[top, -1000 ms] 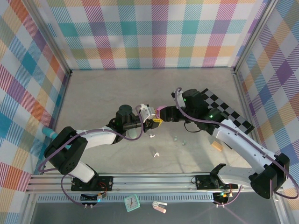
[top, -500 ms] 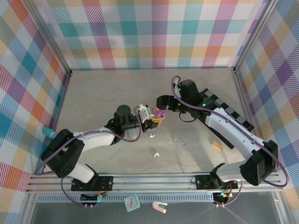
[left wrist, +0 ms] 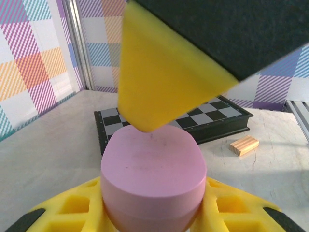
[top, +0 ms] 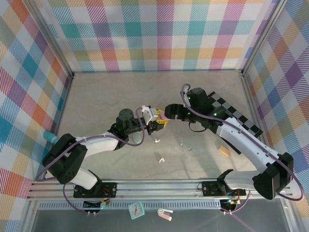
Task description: Insert wireless bluetooth earbuds into charging case
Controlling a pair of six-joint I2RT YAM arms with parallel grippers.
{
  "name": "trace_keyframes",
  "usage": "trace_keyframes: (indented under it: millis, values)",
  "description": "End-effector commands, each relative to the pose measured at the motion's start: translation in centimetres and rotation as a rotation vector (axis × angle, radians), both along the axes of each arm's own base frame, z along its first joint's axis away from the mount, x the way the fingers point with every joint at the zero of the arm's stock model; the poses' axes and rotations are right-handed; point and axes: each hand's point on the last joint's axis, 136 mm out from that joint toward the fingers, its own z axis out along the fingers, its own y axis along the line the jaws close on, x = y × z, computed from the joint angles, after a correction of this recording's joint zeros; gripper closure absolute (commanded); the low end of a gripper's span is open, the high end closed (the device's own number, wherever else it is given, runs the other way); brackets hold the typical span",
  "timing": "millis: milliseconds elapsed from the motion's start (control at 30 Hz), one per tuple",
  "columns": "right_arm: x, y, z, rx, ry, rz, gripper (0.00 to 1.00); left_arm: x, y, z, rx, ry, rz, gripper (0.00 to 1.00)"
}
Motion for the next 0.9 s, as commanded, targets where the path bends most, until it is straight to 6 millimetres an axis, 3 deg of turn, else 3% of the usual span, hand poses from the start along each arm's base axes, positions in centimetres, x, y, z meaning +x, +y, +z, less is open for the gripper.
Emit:
trace_keyframes:
  millis: [0,233,400,600,867]
  values:
    - [-0.6,-0.1,0.9,0.068,0.015,0.003,0.18,-0.2,0.2,1.5,-0.049,-0.04,0.0,0.8]
    - [0.0,0.0,2.5,0.517,0.147,0.027,0.21,-0.2,0.3,2.7,-0.094,-0.046,0.007,0.81]
    - [-0.9,1.8,3.7,0.687,0.204,0.159,0.23,0.2,0.3,2.8,-0.126,-0.039,0.021,0.81]
    - [-0.5,2.6,3.5,0.766,0.247,0.185,0.29,0.5,0.1,3.1,-0.144,-0.038,0.023,0.81]
    - [0.0,3.0,3.7,0.785,0.253,0.19,0.51,0.7,0.2,2.9,-0.142,-0.036,0.033,0.81]
